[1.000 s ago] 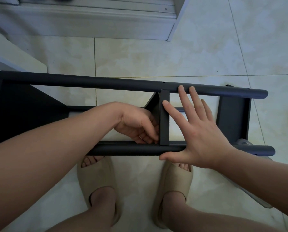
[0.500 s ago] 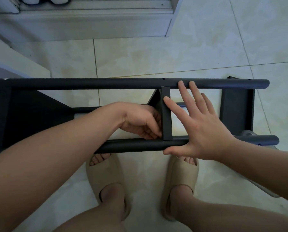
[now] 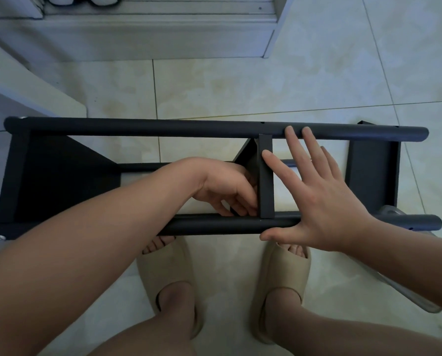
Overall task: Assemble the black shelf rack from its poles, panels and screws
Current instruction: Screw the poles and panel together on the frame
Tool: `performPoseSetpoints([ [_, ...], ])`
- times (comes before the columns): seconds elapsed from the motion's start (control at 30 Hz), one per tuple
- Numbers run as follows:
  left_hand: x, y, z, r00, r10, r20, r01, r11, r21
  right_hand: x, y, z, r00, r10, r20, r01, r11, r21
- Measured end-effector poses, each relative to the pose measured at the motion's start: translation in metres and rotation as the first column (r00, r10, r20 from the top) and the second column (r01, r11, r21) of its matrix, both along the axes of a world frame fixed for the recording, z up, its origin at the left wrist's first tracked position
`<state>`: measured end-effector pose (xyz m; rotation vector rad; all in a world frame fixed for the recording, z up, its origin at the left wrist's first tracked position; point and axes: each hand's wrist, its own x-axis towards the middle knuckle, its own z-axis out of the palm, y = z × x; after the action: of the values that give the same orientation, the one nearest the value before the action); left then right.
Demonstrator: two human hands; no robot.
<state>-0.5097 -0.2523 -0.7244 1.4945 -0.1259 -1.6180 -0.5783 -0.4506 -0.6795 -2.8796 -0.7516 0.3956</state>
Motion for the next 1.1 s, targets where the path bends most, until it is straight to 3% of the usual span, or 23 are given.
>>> performPoseSetpoints([
  [1.1,0.0008,-0.0029,0.0029,0.999,0.042,0.028,-0.043,0.999,0.008,-0.0003,-0.001,-0.0009,1.0,-0.002,0.006,0.002,1.0,0.012],
])
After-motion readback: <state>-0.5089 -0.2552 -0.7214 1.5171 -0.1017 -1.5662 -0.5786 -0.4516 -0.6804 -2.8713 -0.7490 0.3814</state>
